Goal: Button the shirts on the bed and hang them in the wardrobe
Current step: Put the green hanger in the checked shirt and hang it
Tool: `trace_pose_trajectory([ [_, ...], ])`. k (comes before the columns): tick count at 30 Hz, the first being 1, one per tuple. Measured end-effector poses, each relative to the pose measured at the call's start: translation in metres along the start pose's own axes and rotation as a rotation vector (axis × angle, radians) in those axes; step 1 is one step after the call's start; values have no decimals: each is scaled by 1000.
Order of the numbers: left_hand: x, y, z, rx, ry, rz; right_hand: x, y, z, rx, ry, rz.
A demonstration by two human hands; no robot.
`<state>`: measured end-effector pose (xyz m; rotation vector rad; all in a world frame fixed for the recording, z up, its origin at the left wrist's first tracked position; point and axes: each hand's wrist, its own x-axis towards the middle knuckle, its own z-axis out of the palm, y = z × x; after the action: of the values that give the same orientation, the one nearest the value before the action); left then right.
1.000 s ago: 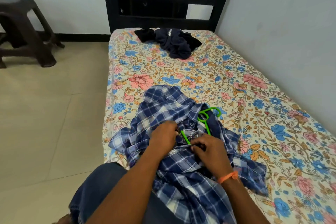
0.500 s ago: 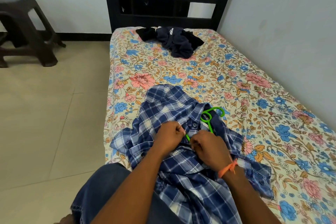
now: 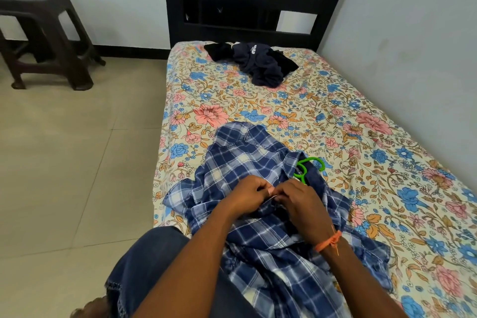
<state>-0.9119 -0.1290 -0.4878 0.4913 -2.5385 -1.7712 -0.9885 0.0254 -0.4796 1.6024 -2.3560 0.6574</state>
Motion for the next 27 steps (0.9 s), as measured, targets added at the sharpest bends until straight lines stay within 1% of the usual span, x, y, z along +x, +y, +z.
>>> trace_pose_trajectory([
  [5,-2,3,-4,20,-49,-15,-9,0,8,-37,60,35],
  [9,-5,4,-5,71,-77,-17,-12,1,8,6,32,46],
  [14,-6,11,-7,-111,-77,-107,-13,6,8,-7,34,96],
  [21,-10,9,-9,-36,-126,-7,-13,6,10,-124,62,9],
  [23,-10,8,-10,-12,-115,11,-12,6,10,-58,60,35],
  [25,-9,8,-10,-38,-99,16,-11,6,6,110,24,174],
  [27,-9,8,-11,-97,-77,-9,-11,7,4,246,31,274],
])
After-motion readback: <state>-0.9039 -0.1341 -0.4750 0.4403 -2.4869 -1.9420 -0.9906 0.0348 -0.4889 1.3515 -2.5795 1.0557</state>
